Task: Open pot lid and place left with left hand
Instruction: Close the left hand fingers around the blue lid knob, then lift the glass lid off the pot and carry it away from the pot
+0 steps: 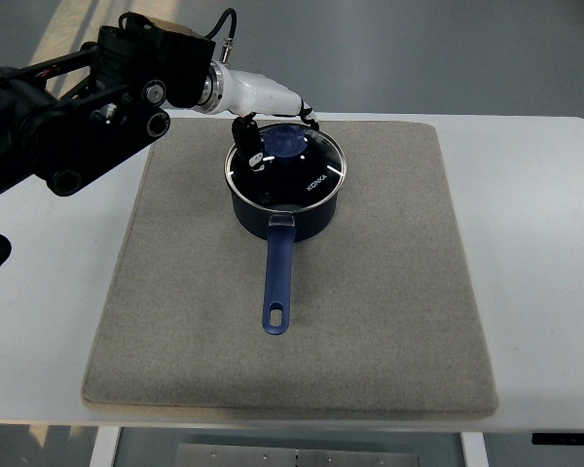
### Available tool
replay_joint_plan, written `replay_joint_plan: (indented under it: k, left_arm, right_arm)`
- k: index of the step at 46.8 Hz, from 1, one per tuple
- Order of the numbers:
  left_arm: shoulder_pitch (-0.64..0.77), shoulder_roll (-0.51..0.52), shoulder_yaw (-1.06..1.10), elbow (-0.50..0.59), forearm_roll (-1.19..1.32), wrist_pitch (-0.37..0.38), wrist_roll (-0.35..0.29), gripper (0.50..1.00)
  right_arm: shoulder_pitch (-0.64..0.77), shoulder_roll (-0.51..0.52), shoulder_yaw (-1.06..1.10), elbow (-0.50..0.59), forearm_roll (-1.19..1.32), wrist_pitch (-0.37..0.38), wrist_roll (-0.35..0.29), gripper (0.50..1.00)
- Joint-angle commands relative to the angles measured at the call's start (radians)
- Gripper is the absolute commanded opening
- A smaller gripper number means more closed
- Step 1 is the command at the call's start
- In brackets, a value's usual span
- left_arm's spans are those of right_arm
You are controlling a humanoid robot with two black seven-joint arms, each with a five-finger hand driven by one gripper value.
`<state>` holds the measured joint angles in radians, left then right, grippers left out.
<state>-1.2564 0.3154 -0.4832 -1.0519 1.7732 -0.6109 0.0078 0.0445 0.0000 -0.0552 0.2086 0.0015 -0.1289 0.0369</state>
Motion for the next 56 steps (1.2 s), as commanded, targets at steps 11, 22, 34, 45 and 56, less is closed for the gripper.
replay_joint_plan:
  k: [11, 22, 34, 45, 56]
  left_arm:
    - [-0.003, -0.006, 0.000, 0.001, -0.003, 0.000, 0.000, 0.767]
    - [-0.002, -0.004, 0.000, -0.003, -0.003, 0.000, -0.002, 0.671]
    - [-0.005, -0.004, -0.002, -0.002, -0.003, 0.000, 0.000, 0.523]
    - [-0.008, -0.004, -0.009, -0.002, -0.004, 0.000, 0.001, 0.500]
    - [-0.012, 0.007, -0.015, -0.002, -0.011, 0.000, 0.004, 0.500]
  right_arm:
    - [0.000, 0.000, 0.000, 0.000, 0.000, 0.000, 0.000, 0.915]
    - [0.000, 0.000, 0.000, 0.000, 0.000, 0.000, 0.000, 0.915]
    - [0.000, 0.000, 0.000, 0.000, 0.000, 0.000, 0.000, 0.915]
    - [0.000, 0.000, 0.000, 0.000, 0.000, 0.000, 0.000, 0.915]
    - [0.000, 0.000, 0.000, 0.000, 0.000, 0.000, 0.000, 0.915]
